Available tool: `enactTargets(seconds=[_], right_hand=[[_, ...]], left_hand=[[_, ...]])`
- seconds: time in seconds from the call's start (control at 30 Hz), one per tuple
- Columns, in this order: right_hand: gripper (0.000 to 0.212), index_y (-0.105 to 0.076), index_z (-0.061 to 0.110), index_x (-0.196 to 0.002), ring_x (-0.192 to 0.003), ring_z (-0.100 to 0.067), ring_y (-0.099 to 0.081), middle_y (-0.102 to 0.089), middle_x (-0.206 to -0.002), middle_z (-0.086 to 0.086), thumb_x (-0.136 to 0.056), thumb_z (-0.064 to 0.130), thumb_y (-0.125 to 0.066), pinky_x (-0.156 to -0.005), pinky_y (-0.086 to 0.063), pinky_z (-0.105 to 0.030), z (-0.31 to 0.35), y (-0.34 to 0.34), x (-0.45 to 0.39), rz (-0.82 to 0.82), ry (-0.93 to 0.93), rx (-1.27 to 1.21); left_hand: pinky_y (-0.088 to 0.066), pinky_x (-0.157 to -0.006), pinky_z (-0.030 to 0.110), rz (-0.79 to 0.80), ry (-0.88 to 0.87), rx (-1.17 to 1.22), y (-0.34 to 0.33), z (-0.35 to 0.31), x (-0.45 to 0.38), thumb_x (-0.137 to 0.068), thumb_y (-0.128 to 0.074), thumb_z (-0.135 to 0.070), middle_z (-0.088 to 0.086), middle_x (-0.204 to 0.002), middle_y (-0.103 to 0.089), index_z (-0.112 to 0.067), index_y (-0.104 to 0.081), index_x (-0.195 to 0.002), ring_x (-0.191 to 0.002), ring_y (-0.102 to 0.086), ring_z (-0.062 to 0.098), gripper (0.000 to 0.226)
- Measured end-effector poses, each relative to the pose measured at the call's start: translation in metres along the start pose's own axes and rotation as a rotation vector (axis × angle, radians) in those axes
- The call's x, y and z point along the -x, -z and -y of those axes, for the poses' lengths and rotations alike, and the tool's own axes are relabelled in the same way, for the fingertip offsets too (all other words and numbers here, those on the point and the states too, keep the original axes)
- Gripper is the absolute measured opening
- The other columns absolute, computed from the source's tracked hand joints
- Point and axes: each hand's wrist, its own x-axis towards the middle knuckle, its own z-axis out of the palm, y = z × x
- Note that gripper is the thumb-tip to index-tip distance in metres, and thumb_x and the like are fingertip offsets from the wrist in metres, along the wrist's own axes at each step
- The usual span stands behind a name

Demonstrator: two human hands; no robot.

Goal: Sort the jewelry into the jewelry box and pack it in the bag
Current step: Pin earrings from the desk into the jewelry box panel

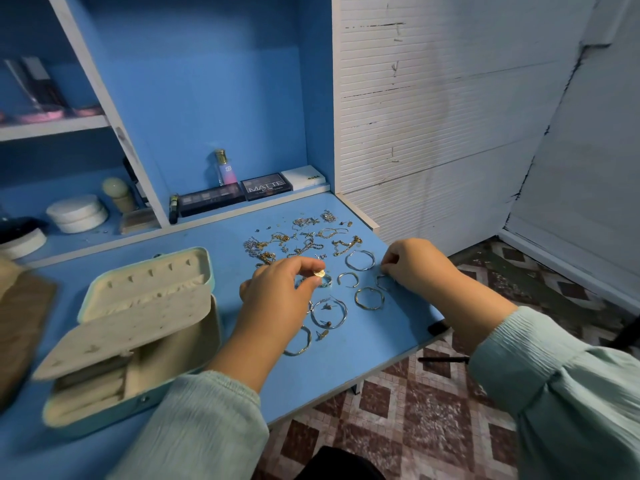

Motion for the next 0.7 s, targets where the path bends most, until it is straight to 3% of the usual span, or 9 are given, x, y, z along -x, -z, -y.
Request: enactTargets(seconds=[0.2, 0.37, 0.57, 0.63, 0.7], right_hand=[[0.019, -0.065, 0.006, -0.098, -0.091, -0.026, -0.060, -0.065, -0.100, -0.010, -0.089, 0.012, -0.049, -0.069, -0.047, -0.031, -0.001, 0.002, 0.001, 0.023, -0.012, 0.030], [0.021, -0.065, 0.003, -0.100, -0.091, -0.028, -0.060, -0.065, -0.100, -0.013, -0.090, 0.011, -0.048, -0.074, -0.049, -0.036, -0.002, 0.004, 0.005, 0.008, 0.011, 0.017], [0.025, -0.062, -0.006, -0.101, -0.092, -0.038, -0.060, -0.064, -0.101, -0.024, -0.087, 0.007, -0.046, -0.063, -0.046, -0.038, 0.003, 0.008, 0.016, -0.043, 0.062, -0.025], [0.027, -0.060, -0.011, -0.103, -0.074, -0.041, -0.056, -0.064, -0.095, -0.028, -0.087, 0.007, -0.045, -0.059, -0.044, -0.042, 0.008, 0.010, 0.020, -0.054, 0.087, -0.046], [0.028, -0.059, -0.012, -0.101, -0.060, -0.024, -0.042, -0.056, -0.075, -0.021, -0.088, 0.008, -0.044, -0.053, -0.034, -0.032, 0.015, 0.010, 0.025, -0.064, 0.116, -0.075]], left_hand=[[-0.047, -0.085, 0.045, 0.011, 0.018, 0.107, 0.001, -0.001, -0.002, -0.090, -0.058, -0.027, -0.023, -0.073, -0.051, -0.040, -0.058, -0.082, -0.088, -0.053, 0.022, 0.015], [-0.041, -0.058, 0.024, 0.040, 0.054, 0.205, 0.003, -0.002, 0.000, -0.091, -0.058, -0.026, -0.014, -0.084, -0.060, -0.040, -0.057, -0.079, -0.063, -0.050, 0.009, 0.018], [-0.045, -0.067, 0.020, 0.085, 0.058, 0.307, 0.009, -0.008, 0.005, -0.091, -0.057, -0.027, -0.020, -0.089, -0.061, -0.042, -0.059, -0.088, -0.088, -0.056, 0.008, 0.015], [-0.043, -0.066, 0.018, 0.084, 0.051, 0.323, 0.012, -0.007, 0.007, -0.092, -0.056, -0.028, -0.022, -0.087, -0.060, -0.042, -0.060, -0.093, -0.086, -0.055, 0.007, 0.015], [-0.043, -0.061, 0.016, 0.078, 0.049, 0.336, 0.016, -0.007, 0.009, -0.091, -0.057, -0.026, -0.021, -0.084, -0.060, -0.041, -0.061, -0.096, -0.077, -0.052, 0.007, 0.016]])
